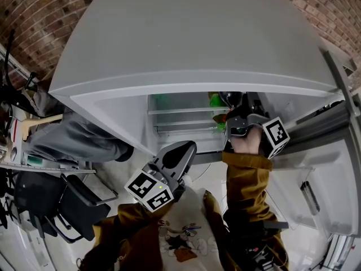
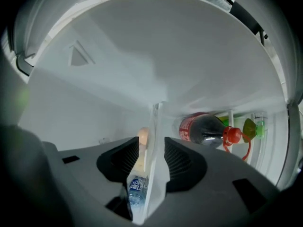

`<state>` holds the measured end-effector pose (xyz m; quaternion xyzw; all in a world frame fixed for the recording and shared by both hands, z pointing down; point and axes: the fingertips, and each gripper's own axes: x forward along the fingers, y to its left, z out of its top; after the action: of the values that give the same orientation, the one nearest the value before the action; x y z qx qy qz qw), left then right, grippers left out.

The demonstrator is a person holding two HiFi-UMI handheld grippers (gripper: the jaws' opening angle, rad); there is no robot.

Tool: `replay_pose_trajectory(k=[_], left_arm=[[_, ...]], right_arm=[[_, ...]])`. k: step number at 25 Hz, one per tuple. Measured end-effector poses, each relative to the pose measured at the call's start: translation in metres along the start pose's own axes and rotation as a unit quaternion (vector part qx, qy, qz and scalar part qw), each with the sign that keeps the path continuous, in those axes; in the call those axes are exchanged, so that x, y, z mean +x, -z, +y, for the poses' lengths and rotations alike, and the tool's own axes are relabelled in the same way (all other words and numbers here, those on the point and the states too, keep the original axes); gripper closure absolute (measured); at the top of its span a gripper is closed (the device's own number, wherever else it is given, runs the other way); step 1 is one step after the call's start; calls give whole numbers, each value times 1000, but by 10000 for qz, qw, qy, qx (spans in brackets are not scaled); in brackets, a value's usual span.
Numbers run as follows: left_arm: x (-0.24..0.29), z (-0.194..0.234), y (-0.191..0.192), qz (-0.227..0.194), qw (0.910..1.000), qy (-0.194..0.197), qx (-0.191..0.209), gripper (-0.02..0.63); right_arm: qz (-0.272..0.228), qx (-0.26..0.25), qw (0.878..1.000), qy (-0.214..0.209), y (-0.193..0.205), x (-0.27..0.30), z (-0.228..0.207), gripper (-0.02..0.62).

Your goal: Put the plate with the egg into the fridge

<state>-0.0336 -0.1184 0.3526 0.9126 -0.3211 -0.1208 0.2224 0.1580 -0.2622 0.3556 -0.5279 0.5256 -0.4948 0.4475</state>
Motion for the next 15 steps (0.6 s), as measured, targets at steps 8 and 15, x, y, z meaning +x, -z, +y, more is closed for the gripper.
replay_pose_trajectory(k=[8, 15], left_arm=[[-2, 4, 0, -6, 10000, -43, -30, 598], [0, 5, -1, 0, 10000, -39, -31, 598]], right_arm=[[83, 167, 9997, -167, 5, 2, 4, 548], [103, 308, 9989, -333, 2, 4, 6, 577]])
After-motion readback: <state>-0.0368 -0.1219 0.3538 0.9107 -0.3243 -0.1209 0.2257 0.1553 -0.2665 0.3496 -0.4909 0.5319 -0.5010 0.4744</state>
